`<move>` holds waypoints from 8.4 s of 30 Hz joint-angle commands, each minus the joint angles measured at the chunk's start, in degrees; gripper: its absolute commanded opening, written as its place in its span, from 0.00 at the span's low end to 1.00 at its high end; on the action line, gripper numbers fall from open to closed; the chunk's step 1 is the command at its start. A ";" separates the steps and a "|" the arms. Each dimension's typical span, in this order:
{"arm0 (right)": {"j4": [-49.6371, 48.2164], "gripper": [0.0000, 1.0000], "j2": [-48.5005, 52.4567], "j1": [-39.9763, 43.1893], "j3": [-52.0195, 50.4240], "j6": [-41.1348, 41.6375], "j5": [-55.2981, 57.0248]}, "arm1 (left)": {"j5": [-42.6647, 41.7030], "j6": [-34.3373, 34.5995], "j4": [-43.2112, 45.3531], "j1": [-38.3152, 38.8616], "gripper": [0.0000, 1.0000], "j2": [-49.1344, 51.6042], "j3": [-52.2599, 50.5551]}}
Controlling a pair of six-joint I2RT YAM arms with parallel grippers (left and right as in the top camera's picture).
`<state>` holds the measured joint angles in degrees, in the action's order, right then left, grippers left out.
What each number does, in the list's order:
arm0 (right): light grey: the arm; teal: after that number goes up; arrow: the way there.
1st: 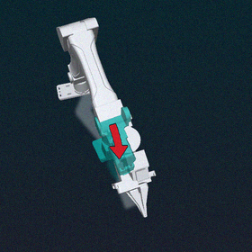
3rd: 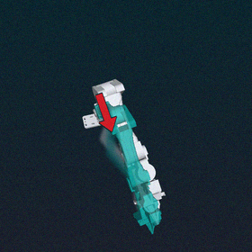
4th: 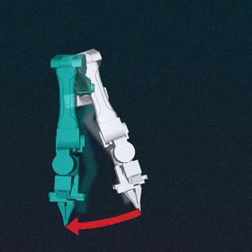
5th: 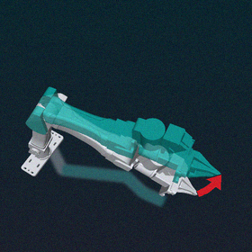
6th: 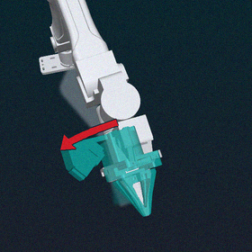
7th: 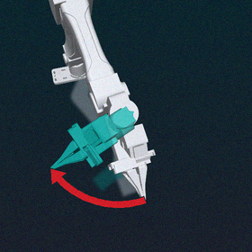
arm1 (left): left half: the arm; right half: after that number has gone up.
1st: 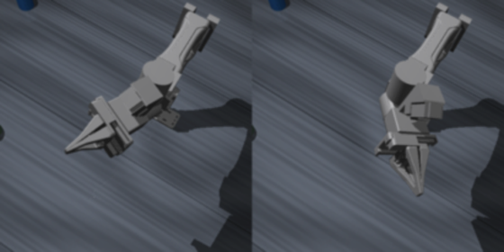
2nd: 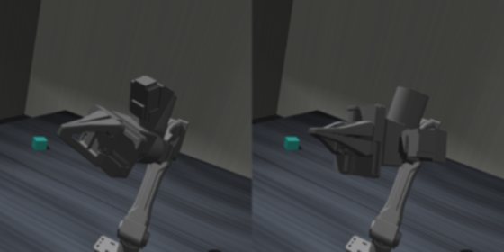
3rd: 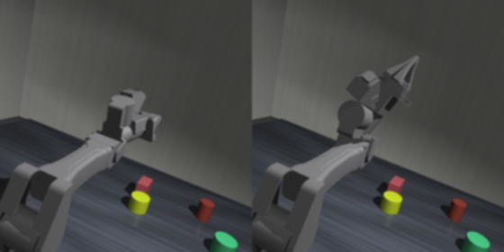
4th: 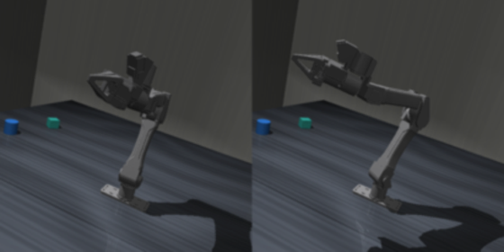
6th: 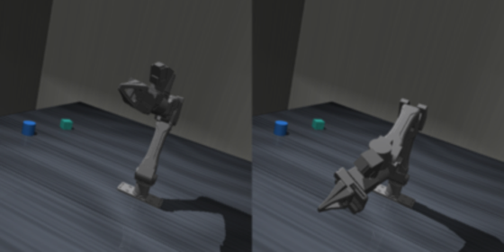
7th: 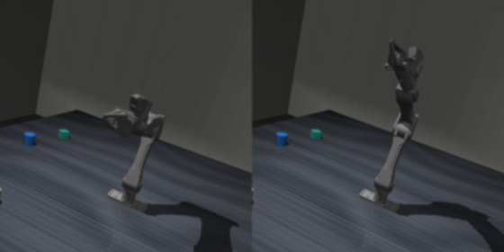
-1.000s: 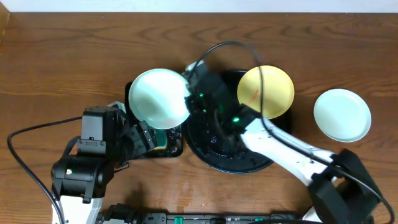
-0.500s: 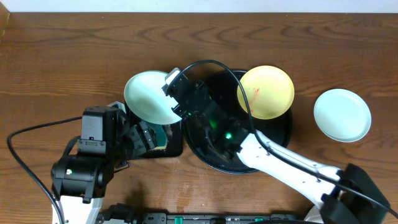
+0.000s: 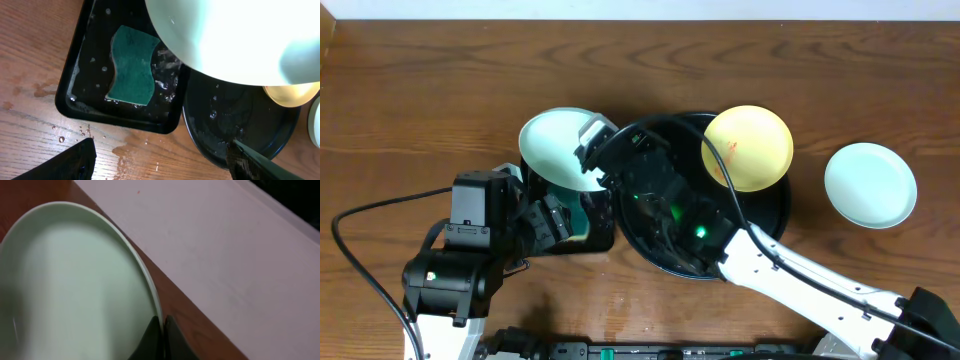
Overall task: Clean dirty plates on tray and stack at the side
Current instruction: 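Lift the second pale green plate with the right gripper and tilt it, then carry the pale green plate right and stack it on the first plate, then drag the yellow plate left on the round tray and grip its rim, then grasp the green sponge with the left gripper and lift it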
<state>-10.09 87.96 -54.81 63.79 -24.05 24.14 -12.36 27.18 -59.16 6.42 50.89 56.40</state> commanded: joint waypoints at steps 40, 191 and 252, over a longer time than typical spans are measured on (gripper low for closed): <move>-1.99 0.01 -1.25 -2.21 0.83 -6.97 5.20 | -0.50 0.31 -0.17 -0.24 0.84 -0.04 1.22; 43.95 0.15 4.63 38.53 -13.49 49.72 -27.50 | -0.50 0.31 -0.17 -0.24 0.84 -0.04 1.22; 52.11 0.38 -17.46 38.03 -10.27 34.05 -32.79 | 12.02 -7.17 21.64 4.28 0.52 36.72 -3.80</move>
<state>42.09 70.78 -15.81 52.49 10.81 -8.16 -3.42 20.69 -39.33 10.98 87.22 52.25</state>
